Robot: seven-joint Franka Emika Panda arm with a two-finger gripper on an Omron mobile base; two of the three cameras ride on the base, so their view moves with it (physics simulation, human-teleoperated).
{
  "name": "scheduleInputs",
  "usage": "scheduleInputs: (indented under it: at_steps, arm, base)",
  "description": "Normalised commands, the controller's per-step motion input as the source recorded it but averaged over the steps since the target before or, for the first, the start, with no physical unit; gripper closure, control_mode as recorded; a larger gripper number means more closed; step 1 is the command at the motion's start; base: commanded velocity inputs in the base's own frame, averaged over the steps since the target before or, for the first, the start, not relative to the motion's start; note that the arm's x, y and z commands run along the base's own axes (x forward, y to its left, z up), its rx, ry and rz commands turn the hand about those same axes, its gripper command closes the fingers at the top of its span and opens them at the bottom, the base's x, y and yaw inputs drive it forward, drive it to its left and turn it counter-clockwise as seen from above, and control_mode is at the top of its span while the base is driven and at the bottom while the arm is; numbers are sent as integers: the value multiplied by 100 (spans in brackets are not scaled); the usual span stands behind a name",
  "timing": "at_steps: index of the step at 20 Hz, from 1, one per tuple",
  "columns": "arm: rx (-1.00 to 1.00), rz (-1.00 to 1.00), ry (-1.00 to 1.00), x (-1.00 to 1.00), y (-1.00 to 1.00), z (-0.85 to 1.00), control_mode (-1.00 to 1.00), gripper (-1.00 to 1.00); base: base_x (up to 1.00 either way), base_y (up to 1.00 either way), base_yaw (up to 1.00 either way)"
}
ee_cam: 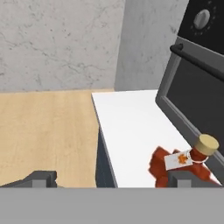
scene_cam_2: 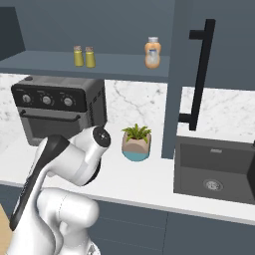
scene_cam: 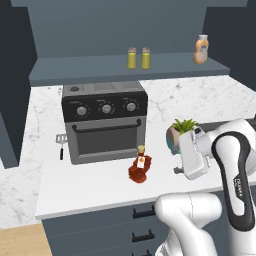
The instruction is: Put the shaker and condiment bottle from the counter next to their counterparts in the cabinet.
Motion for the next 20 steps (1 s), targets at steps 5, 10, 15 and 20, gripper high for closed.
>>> scheduleInputs:
  at_steps: [5,10,15,20]
  arm:
    - [5,-6,0,0,14,-19,-100,-100]
    - [2,-1,-8,0,41,0,-100,-100]
    - [1,0,-7,0,35,-5,-100,-100]
    - [3,0,0,0,1,-27,-100,-100]
  base:
    - [0,0,0]
    - [0,0,0]
    - [0,0,0]
    - [0,0,0]
